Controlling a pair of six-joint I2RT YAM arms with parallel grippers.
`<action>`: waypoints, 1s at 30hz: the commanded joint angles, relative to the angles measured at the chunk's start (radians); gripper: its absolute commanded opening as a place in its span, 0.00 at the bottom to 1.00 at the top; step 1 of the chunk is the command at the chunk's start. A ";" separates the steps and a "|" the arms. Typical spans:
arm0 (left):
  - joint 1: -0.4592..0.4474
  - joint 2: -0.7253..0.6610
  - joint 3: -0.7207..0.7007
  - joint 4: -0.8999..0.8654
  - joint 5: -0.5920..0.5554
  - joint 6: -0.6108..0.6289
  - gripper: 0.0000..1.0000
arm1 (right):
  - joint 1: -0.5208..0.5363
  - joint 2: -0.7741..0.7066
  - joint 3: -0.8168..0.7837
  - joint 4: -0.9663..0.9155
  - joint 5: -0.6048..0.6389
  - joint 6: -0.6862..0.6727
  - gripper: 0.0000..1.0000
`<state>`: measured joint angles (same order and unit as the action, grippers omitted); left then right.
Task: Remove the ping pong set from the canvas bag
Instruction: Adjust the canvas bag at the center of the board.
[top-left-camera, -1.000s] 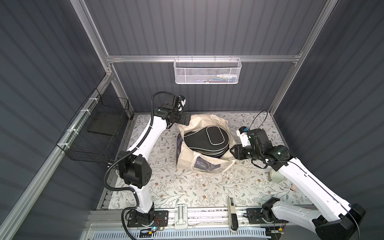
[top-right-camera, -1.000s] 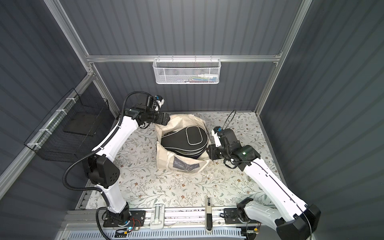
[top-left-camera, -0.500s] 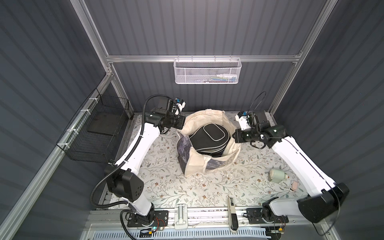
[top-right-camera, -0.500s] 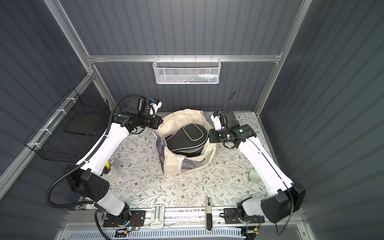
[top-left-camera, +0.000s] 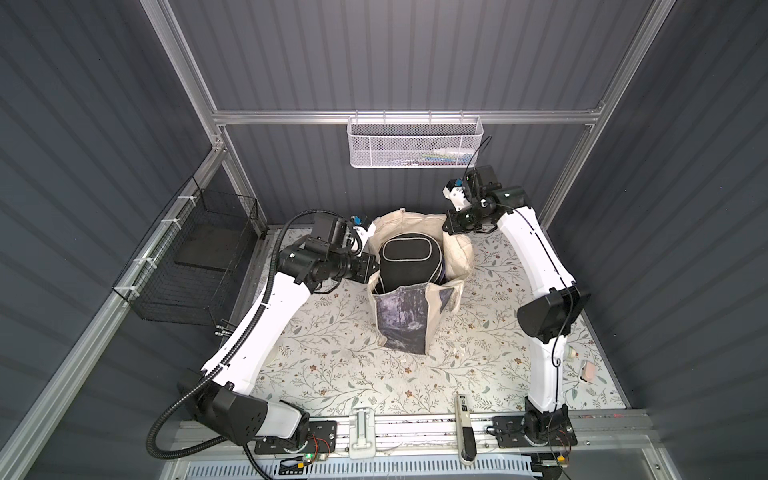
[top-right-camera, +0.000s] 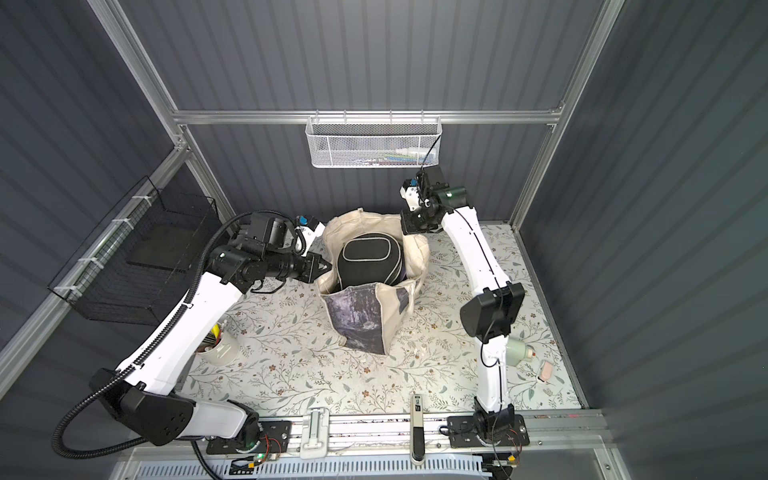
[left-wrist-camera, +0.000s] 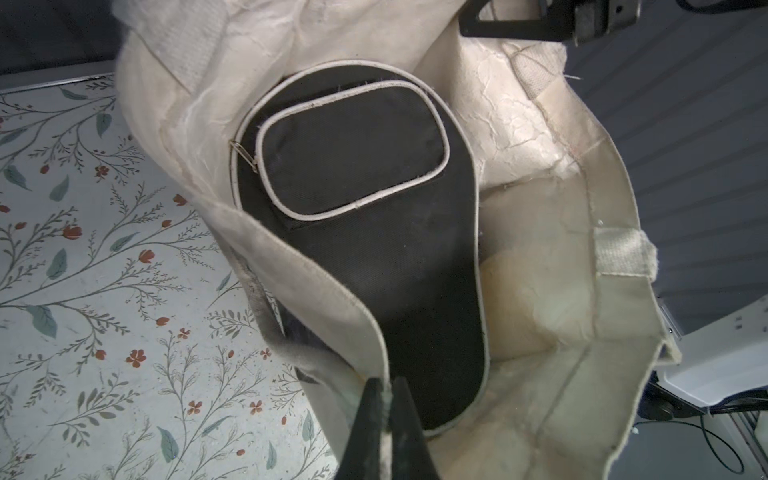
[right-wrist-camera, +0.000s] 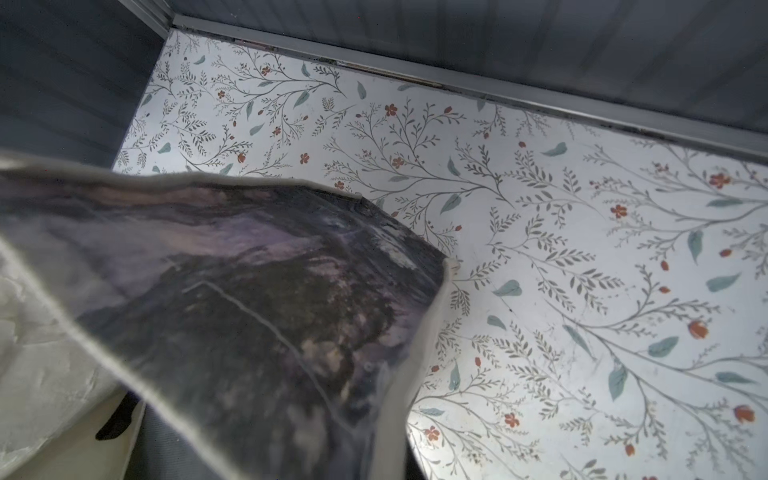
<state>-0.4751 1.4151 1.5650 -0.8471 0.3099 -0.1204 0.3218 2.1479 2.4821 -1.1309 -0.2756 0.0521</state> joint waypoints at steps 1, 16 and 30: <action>-0.008 0.016 0.065 -0.060 -0.048 -0.019 0.45 | -0.007 -0.050 0.072 0.040 -0.031 -0.018 0.51; -0.007 0.586 0.795 -0.139 -0.356 0.483 1.00 | 0.071 -0.741 -0.733 0.251 0.215 0.262 0.99; -0.007 0.673 0.712 0.188 -0.098 0.794 1.00 | 0.360 -0.963 -1.174 0.460 0.313 0.860 0.99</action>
<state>-0.4774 2.0560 2.2044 -0.7090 0.1577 0.5770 0.6609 1.1801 1.3033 -0.7414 -0.0177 0.7555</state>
